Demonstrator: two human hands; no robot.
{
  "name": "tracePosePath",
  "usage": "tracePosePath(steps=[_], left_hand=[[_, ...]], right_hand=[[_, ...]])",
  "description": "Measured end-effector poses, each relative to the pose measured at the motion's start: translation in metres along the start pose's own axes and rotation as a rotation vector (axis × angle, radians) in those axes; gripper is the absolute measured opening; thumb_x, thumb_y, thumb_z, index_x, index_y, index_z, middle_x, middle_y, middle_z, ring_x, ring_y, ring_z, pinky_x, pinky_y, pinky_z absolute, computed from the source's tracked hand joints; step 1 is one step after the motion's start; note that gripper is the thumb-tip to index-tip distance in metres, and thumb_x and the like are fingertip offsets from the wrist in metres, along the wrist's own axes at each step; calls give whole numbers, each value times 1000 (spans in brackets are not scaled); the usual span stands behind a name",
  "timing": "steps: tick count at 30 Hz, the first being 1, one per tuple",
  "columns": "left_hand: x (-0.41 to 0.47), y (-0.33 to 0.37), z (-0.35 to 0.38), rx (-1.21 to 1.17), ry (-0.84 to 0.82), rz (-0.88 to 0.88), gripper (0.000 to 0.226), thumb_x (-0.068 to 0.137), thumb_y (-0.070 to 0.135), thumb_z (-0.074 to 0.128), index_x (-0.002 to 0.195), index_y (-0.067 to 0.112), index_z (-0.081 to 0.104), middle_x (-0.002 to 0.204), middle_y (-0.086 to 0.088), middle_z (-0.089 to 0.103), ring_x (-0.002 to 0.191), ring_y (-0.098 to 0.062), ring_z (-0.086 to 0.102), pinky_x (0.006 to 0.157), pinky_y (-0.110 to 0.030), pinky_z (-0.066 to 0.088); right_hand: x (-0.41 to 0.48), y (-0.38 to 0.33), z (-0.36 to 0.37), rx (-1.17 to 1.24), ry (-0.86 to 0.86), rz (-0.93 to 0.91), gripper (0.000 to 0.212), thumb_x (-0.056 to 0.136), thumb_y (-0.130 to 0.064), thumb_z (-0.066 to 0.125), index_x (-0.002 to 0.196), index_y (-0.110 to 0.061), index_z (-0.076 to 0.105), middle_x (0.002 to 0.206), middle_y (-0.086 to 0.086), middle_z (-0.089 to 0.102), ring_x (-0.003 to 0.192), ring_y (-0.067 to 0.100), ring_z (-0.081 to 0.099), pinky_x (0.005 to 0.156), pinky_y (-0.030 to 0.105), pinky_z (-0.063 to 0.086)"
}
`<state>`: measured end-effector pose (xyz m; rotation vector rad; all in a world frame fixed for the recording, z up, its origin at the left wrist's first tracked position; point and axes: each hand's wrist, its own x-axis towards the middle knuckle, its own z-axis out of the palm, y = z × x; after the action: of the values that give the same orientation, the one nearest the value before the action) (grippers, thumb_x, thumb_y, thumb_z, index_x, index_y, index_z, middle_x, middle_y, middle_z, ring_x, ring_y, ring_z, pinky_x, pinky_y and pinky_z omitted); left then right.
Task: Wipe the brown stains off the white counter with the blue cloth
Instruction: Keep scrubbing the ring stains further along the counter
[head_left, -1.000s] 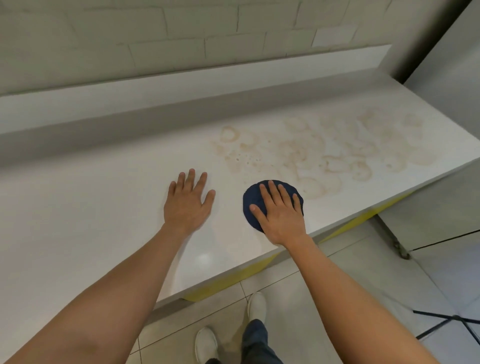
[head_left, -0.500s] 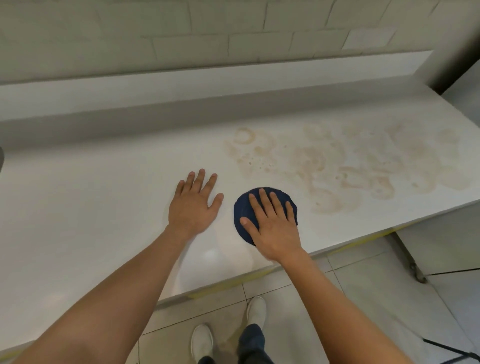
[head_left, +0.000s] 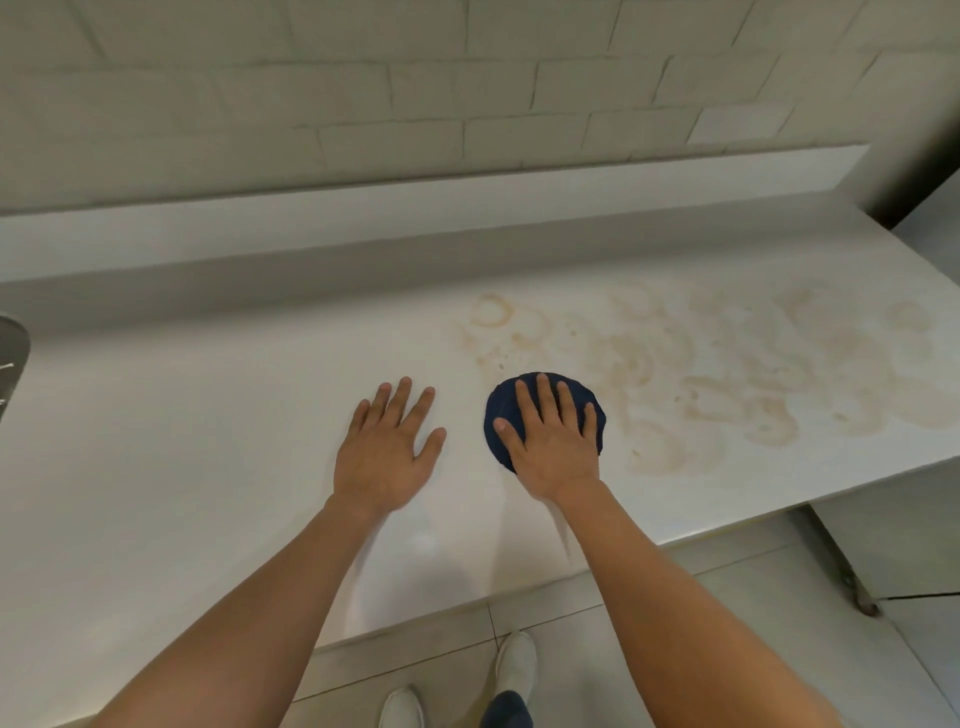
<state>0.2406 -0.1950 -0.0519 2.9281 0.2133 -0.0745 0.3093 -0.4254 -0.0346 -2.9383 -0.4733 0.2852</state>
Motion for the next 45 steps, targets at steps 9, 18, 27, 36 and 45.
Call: tracePosePath(steps=[9,18,27,36,45], left_hand=[[4,1,-5,-2,-10,-8,67,100,66,12,161,39,8,170,4,2,156,-19,-2,126,-39,0],[54,6,-19,-58,-22,-41,66,102,62,16,162,35,13,170,2,2,156,-19,-1,126,-39,2],[57,3,-9,-10,24,-42,71,97,69,7,161,38,14,170,4,6,156,-17,2,126,-39,5],[56,6,-11,-11,32,-66,69,98,68,12,160,39,17,169,7,8,156,-16,4,126,-37,5],[59,1,-7,-22,9,-63,65,101,65,14,161,41,10,169,8,2,156,-15,-2,126,-36,1]], right_hand=[[-43,35,11,26,60,-167,69,96,-75,6,157,-43,1,167,-11,-1,153,15,-5,122,48,-5],[29,18,-7,23,26,-60,69,98,-69,6,158,-36,-3,168,-5,-8,153,23,-12,121,54,-8],[-5,33,8,64,109,-299,66,99,-71,17,157,-38,19,167,-6,14,154,20,7,122,55,6],[81,44,-16,14,35,-155,70,97,-71,9,158,-38,2,168,-5,-2,153,22,-6,121,53,-7],[76,1,-4,20,46,-167,69,99,-68,8,159,-36,1,168,-3,-2,153,24,-6,121,53,-7]])
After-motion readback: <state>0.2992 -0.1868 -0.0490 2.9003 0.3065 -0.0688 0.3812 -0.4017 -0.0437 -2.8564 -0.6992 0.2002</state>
